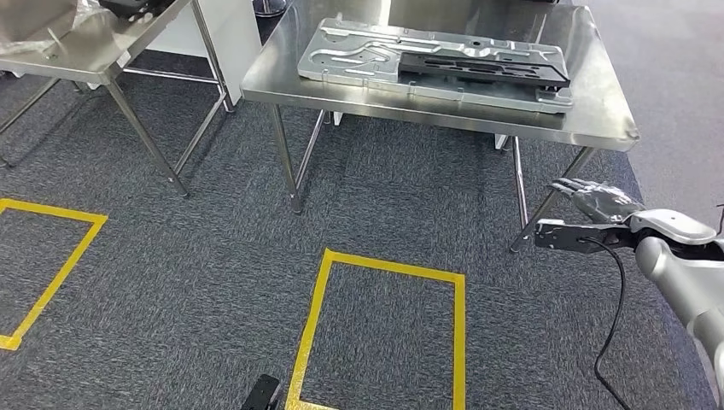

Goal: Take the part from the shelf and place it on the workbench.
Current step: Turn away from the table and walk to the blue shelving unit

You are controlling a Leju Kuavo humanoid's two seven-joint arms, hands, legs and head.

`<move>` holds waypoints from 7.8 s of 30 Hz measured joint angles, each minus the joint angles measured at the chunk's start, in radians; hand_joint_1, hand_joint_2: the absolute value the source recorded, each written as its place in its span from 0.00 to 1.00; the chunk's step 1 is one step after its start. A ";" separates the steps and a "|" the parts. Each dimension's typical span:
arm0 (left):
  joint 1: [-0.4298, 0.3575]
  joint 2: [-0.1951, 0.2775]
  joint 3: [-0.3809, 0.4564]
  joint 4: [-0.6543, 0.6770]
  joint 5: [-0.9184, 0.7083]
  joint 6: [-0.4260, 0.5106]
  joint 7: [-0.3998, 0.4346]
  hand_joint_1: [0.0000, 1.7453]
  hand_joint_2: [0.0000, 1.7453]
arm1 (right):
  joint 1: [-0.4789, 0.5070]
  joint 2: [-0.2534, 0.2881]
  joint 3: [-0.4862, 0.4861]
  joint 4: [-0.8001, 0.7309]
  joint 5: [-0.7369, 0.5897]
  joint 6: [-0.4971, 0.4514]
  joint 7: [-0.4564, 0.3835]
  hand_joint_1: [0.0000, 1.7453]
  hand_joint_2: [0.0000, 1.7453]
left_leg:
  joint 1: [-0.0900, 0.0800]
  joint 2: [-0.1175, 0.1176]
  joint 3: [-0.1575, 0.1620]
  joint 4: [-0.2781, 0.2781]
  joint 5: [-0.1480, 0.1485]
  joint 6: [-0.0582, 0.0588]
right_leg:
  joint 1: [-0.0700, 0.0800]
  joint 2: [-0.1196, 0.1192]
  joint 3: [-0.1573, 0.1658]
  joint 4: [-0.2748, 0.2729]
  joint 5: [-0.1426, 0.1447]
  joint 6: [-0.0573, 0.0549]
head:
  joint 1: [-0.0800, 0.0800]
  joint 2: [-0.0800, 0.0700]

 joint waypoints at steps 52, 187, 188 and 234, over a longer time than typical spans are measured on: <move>0.012 -0.002 0.054 0.000 0.003 0.023 0.024 0.00 0.00 | 0.302 -0.043 -0.304 -0.144 -0.116 -0.206 -0.013 0.00 0.00 | -0.006 -0.080 -0.004 0.026 -0.020 -0.026 | -0.007 0.038 0.155 -0.254 0.097 -0.017 | -0.001 0.000; 0.021 0.005 0.072 0.000 -0.137 0.139 0.079 0.00 0.00 | 1.044 0.357 -0.891 0.381 -0.320 -0.396 0.234 0.00 0.00 | 0.004 0.042 0.004 0.082 -0.059 -0.065 | 0.010 -0.076 0.232 -0.262 0.032 -0.067 | -0.002 0.000; 0.020 0.005 0.072 0.000 -0.137 0.140 0.080 0.00 0.00 | 1.044 0.357 -0.890 0.381 -0.318 -0.397 0.234 0.00 0.00 | 0.001 0.053 0.023 0.043 -0.049 -0.059 | 0.012 -0.084 0.235 -0.262 0.029 -0.062 | -0.002 0.000; 0.010 -0.002 0.073 0.000 -0.154 0.138 0.118 0.00 0.00 | 1.046 0.360 -0.820 0.385 -0.228 -0.404 0.277 0.00 0.00 | 0.002 -0.092 0.042 0.020 -0.043 -0.043 | -0.004 0.065 0.192 -0.238 0.058 -0.042 | -0.002 0.000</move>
